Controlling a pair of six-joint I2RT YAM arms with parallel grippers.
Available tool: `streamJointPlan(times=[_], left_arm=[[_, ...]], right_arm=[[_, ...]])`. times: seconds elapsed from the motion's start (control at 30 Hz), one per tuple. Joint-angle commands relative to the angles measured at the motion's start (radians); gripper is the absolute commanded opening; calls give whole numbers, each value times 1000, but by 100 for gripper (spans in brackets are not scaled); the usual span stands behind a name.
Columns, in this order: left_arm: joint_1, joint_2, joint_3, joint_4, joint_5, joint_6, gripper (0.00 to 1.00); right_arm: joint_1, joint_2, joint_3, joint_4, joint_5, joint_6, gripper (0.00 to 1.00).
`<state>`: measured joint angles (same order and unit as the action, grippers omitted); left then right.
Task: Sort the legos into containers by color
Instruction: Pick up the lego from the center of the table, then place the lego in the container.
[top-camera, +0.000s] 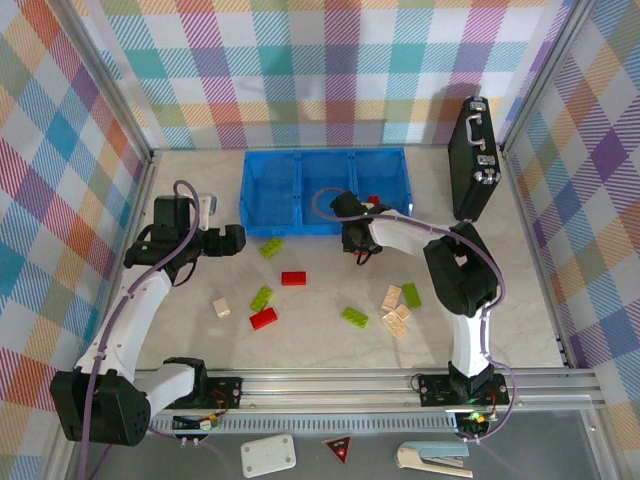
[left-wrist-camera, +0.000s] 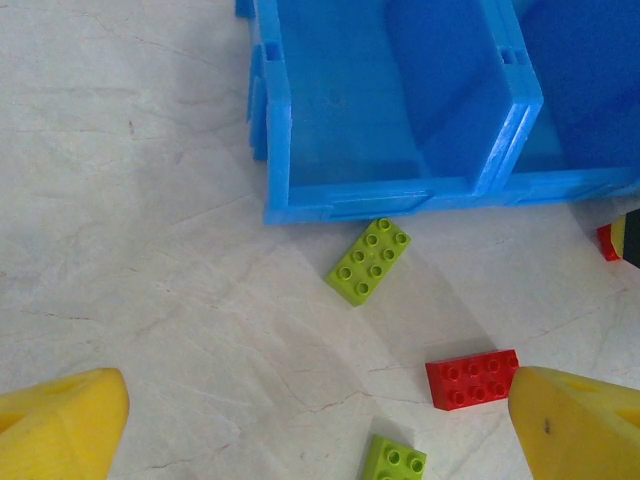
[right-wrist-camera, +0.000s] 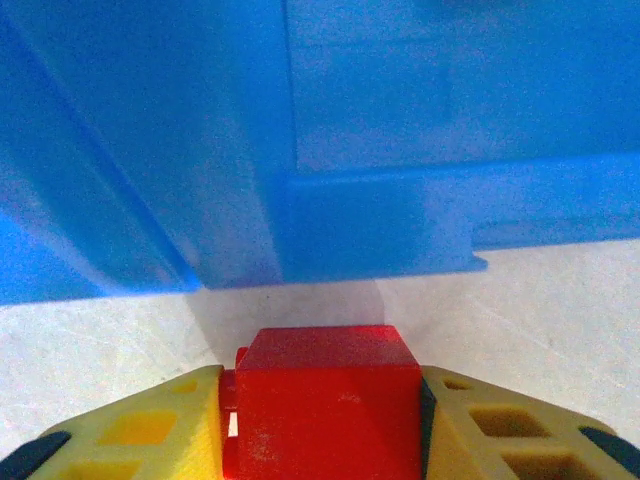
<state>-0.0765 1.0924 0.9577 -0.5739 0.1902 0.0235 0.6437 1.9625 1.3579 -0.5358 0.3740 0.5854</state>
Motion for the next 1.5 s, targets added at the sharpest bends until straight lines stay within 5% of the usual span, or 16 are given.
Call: streamJointPlan(times=[0.0,0.67,1.47], left_arm=[[-2,7,10,-1,-3,8,97],[-2,15,13,7,-1,9,97],[-2,7,12,-1,-20,16,97]], right_arm=[[7,-81,-28,-6,1,-15,45],[-41,-260,18,-136,-32,-144,44],[-245,-16,319,-119,-130,-306,43]])
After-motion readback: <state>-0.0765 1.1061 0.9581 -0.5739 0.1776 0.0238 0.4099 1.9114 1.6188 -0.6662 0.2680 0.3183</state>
